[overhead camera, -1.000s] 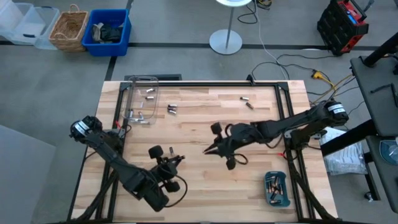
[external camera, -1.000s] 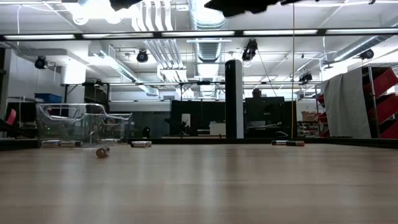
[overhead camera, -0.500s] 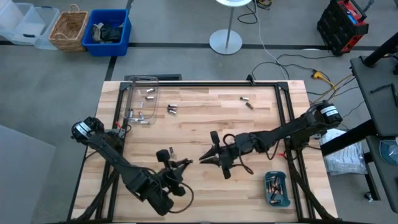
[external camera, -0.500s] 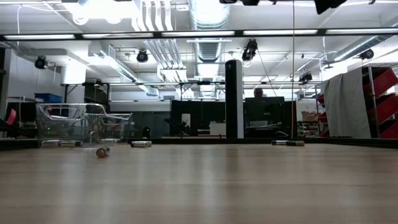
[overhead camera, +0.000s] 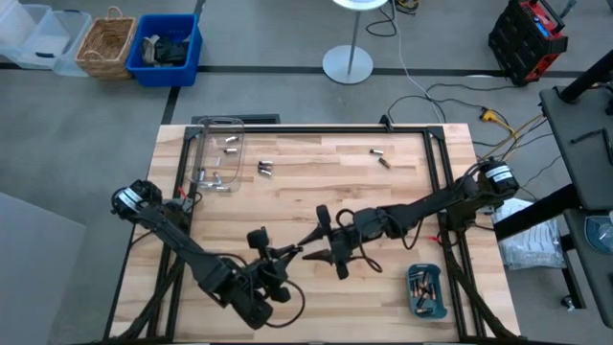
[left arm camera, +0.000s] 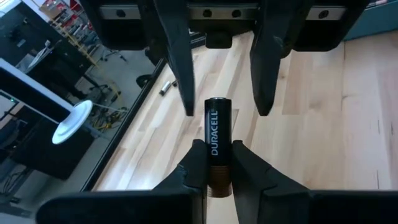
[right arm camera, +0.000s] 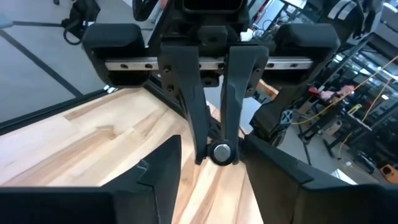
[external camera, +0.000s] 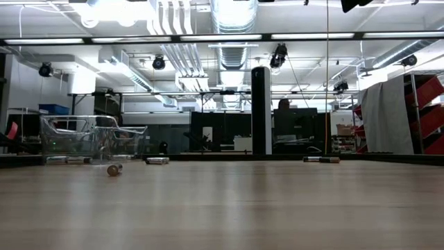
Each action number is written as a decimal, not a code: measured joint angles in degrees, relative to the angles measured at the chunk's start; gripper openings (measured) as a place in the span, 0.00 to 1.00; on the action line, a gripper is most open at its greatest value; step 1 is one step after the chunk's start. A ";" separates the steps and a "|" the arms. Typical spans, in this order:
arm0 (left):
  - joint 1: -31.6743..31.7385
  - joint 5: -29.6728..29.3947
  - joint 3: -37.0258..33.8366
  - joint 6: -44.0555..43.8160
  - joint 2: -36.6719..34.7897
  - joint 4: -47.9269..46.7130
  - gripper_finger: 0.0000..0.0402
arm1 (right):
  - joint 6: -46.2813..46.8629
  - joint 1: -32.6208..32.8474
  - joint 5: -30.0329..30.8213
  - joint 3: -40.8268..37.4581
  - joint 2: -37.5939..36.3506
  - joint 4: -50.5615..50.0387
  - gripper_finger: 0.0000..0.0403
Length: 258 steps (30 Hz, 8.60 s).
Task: Sort batteries
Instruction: Put the copper and black battery into the blue bin, then put the silver and black battery into the transparent bin
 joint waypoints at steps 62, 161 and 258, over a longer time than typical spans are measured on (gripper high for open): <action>1.57 2.62 -0.24 -9.95 -0.08 -3.18 0.33 | -0.14 -0.38 7.03 3.45 0.09 -14.19 0.13; 28.49 33.70 -6.15 19.13 -10.67 -21.49 0.44 | 36.32 -6.63 14.76 8.41 -14.71 -75.20 0.08; 65.98 51.26 -20.22 10.74 -5.27 -1.54 0.30 | 19.32 -9.20 5.59 -6.60 -32.21 -52.44 0.08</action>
